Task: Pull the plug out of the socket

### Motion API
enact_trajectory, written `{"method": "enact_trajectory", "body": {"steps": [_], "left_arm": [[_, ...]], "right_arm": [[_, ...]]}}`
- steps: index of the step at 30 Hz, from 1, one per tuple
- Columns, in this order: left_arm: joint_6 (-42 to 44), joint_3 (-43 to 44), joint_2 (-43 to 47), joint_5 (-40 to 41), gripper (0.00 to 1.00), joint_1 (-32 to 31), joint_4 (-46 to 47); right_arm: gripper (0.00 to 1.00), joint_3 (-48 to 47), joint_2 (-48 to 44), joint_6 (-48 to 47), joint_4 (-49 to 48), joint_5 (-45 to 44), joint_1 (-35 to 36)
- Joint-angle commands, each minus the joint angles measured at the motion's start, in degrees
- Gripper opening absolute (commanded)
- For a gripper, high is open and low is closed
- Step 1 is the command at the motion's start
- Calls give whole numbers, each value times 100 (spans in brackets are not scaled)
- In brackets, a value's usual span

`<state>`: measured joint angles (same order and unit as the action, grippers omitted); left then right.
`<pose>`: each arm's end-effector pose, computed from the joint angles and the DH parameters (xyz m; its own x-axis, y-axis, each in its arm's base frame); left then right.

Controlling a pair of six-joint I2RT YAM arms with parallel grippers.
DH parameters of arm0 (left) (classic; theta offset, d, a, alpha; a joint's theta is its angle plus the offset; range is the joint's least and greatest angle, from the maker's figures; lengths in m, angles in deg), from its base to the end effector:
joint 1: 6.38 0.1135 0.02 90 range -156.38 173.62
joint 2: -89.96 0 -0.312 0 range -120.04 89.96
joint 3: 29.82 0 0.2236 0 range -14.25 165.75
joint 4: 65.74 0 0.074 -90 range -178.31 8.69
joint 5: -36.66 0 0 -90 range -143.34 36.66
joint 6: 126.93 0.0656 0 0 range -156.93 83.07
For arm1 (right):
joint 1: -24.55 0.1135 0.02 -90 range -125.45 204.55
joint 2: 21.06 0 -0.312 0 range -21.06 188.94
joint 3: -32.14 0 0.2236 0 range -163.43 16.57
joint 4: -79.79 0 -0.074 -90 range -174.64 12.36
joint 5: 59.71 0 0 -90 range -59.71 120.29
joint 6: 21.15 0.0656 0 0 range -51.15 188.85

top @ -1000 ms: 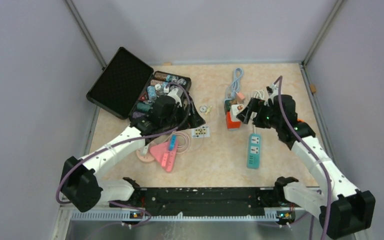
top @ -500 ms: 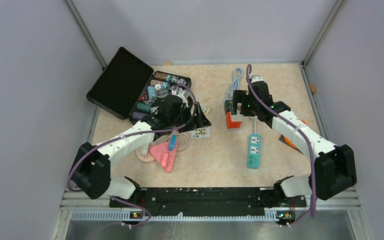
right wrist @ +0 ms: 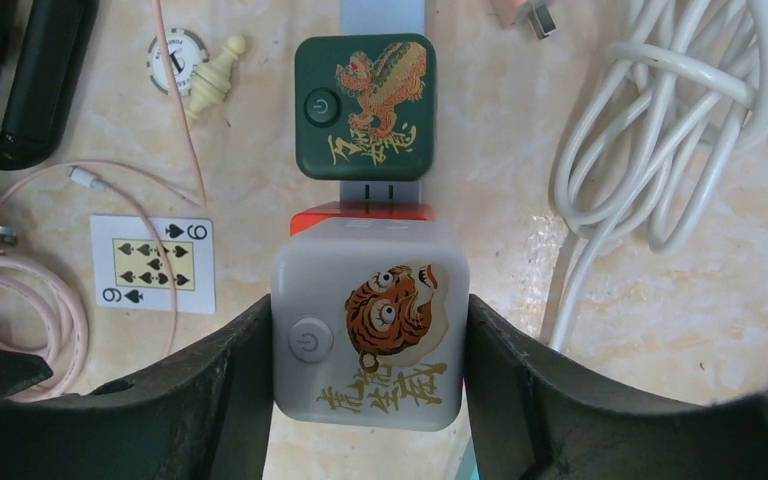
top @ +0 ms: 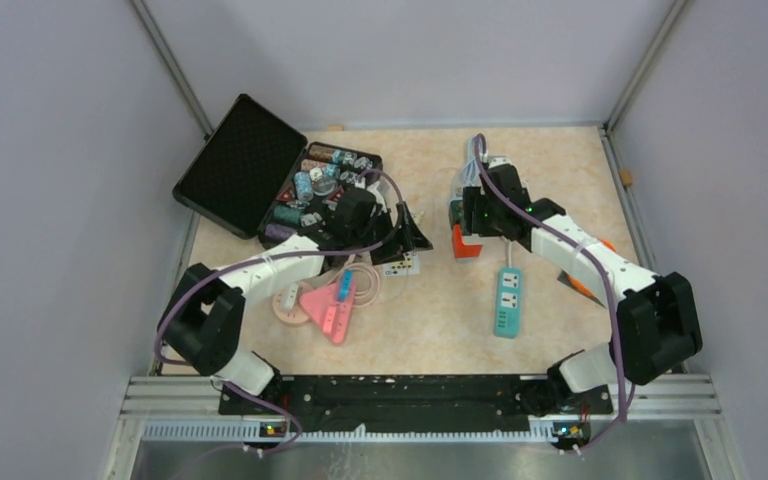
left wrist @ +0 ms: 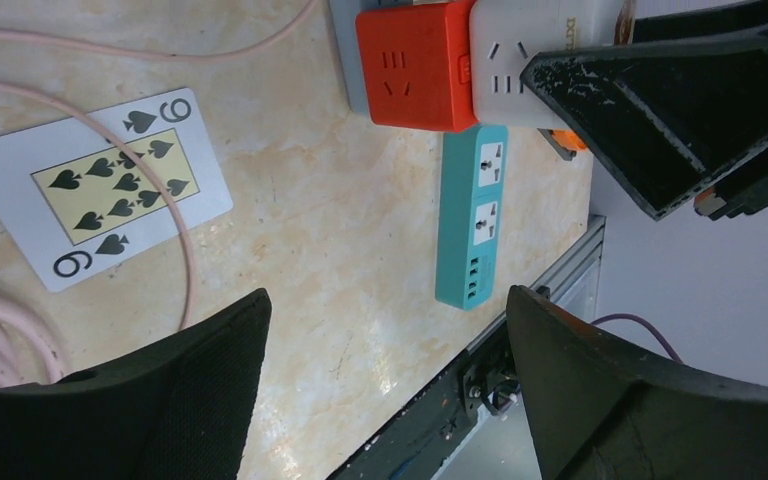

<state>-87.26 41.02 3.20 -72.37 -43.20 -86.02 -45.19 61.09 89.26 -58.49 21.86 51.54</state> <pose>0.2491 -0.2132 0.2833 -0.9000 -0.2352 -0.3669 0.1322 0.6549 -0.7441 0.2679 0.1256 0.3030 -0.7314 0.0146 -0.6818 -0.1110 0.9839 0.1401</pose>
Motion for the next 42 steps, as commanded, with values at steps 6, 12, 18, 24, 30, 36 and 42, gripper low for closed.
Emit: {"method": "enact_trajectory", "body": {"steps": [6, 12, 18, 24, 30, 36, 42], "left_arm": [[-476, 311, -618, -261, 81, -223, 888], [-493, 677, -1250, -442, 70, -316, 1111], [-586, 795, -1421, -413, 69, -346, 1306], [-774, 817, -1627, -466, 62, -398, 1566], [-645, 921, -1696, -337, 53, -513, 1384], [-628, 1119, -1930, -296, 46, -571, 1362], [-3, 1602, -2242, -136, 42, -572, 337]], "right_arm": [[41, -330, -268, 565, 1296, -29, 427], [39, -364, -362, 684, 1366, 58, 432], [28, -785, -104, 539, 1721, 278, 431], [27, -763, 16, 429, 1704, 563, 434], [32, -656, 28, 611, 1399, 478, 427], [53, -495, -118, 518, 1199, 435, 435], [49, -345, -167, 442, 1100, 250, 442]]}}
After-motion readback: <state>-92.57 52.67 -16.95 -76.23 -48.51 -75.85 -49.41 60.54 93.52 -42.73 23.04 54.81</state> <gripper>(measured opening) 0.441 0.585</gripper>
